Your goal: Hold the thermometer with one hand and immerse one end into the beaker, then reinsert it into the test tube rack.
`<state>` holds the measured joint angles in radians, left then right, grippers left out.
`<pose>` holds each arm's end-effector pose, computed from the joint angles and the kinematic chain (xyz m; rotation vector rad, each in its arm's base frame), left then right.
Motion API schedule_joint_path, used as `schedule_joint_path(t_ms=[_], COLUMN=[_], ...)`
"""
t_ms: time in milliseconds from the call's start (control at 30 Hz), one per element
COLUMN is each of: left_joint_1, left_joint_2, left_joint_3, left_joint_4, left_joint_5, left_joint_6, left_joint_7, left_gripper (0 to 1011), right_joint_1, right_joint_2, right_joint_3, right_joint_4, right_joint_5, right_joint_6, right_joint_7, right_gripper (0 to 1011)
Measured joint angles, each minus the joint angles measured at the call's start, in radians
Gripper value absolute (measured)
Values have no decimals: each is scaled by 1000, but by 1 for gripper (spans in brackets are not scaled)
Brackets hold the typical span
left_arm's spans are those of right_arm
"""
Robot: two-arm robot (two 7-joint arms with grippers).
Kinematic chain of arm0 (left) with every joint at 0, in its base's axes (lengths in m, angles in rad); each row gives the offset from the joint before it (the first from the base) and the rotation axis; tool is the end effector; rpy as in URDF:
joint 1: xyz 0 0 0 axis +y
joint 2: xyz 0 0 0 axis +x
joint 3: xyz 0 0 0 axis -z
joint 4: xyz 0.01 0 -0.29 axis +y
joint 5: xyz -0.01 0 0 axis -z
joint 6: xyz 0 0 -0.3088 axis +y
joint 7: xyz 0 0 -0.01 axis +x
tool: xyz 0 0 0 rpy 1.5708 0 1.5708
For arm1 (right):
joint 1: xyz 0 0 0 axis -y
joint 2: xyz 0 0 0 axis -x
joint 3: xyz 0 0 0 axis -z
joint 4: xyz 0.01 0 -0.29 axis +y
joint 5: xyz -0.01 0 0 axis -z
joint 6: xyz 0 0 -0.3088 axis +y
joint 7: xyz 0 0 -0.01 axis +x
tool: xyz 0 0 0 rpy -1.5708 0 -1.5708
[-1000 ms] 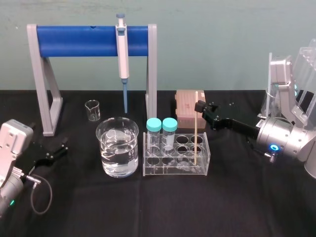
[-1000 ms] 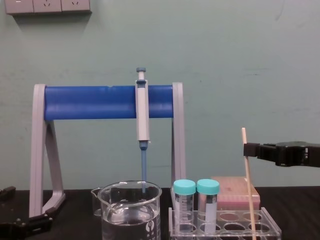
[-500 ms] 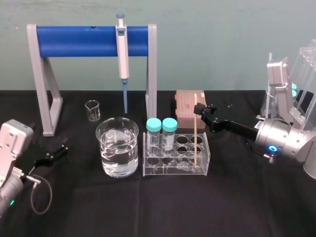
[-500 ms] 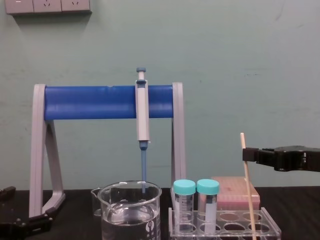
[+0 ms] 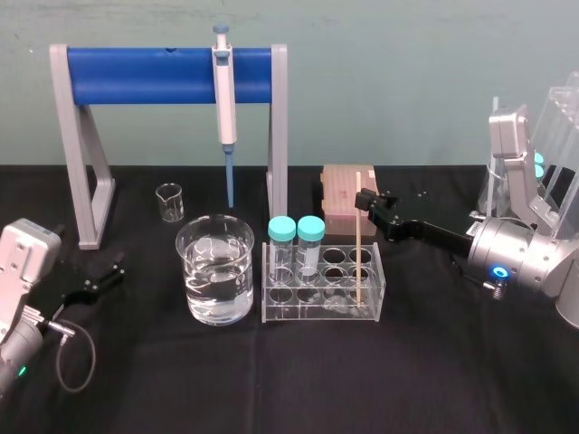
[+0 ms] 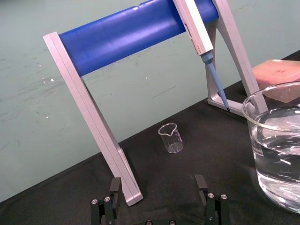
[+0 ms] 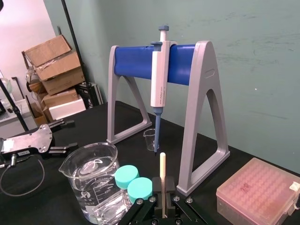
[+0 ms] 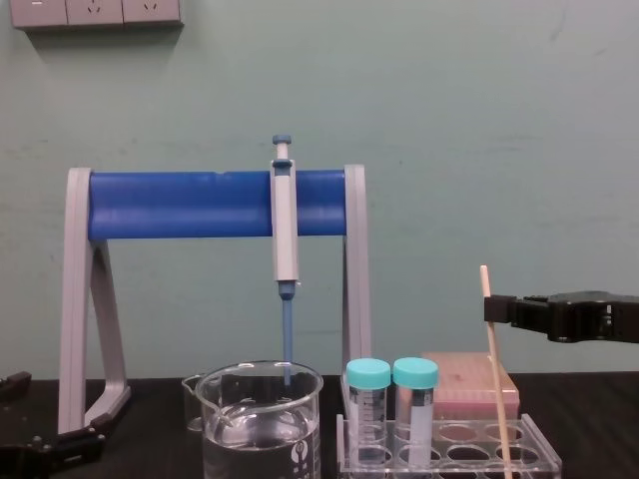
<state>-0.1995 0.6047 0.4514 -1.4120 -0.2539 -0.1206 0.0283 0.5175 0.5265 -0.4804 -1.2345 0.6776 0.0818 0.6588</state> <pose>0.3581 0.0827 -0.3023 0.3044 -0.2851 1.2479 0.4455 -0.0804 -0.2320 -0.0458 0.0992 -0.6979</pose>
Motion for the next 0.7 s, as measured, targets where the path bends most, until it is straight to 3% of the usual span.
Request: schedule_joint_path(t_ms=[367, 700], left_joint_1=[0, 0], left_joint_2=[0, 0], left_joint_3=[0, 0], left_joint_4=[0, 0], left_joint_5=[0, 0], left_joint_6=[0, 0], left_joint_7=[0, 0], left_gripper=[1004, 1004], right_joint_1=[-1, -1], right_joint_2=[0, 0], right_joint_3=[1, 1], right_joint_4=[0, 0], right_joint_5=[1, 2], right_joint_6=[2, 2], right_joint_7=[-1, -2], right_gripper=[322, 643])
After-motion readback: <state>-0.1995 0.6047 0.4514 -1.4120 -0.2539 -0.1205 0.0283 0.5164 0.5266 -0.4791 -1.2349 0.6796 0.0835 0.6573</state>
